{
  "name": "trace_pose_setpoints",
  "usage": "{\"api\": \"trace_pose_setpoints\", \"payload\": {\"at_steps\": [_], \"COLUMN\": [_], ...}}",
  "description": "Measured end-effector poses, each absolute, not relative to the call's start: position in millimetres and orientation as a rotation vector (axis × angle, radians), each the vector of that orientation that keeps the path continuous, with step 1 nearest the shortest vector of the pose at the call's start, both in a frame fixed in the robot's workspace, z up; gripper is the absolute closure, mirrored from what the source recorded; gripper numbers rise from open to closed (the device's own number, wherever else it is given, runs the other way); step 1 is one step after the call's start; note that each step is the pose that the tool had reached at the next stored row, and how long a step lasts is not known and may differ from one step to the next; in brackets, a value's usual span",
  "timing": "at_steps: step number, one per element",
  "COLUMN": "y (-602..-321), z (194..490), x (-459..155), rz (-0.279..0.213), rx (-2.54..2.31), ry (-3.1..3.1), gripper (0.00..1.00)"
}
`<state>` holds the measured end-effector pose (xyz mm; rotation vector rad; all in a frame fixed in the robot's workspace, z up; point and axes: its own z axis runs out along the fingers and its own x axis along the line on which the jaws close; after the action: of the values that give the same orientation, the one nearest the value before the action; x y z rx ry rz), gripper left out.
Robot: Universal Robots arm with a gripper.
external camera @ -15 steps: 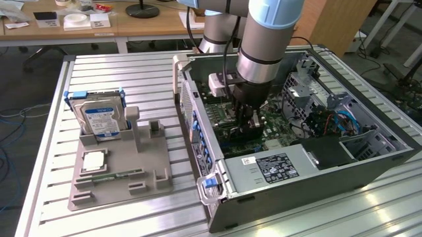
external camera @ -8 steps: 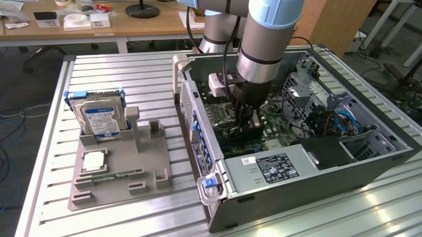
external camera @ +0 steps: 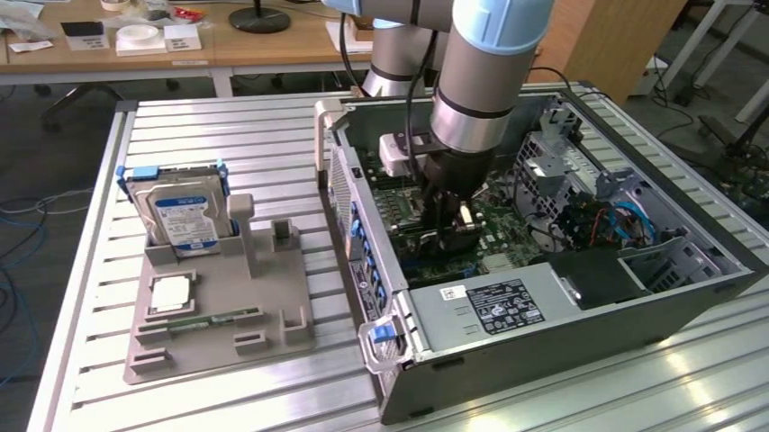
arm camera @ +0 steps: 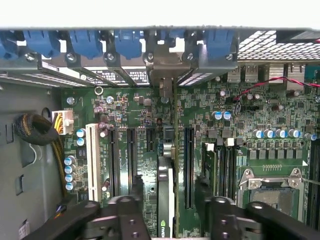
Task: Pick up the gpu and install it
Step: 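Insert the gpu into the slot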
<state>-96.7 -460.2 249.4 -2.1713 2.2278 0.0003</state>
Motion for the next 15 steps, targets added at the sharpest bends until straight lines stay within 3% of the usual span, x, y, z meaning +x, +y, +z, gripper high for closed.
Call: {"api": "trace_pose_setpoints", "payload": {"at_steps": [1, 2, 15], "y": [-460.2, -460.2, -460.2], "z": [249.3, 249.3, 249.9], "x": [-96.7, -96.7, -96.7], "rz": [0.0, 0.0, 0.0], "rx": [-2.171, -2.171, -2.171], "ry": [2.228, 2.228, 2.228], "gripper": [0.49, 0.43, 0.43]}}
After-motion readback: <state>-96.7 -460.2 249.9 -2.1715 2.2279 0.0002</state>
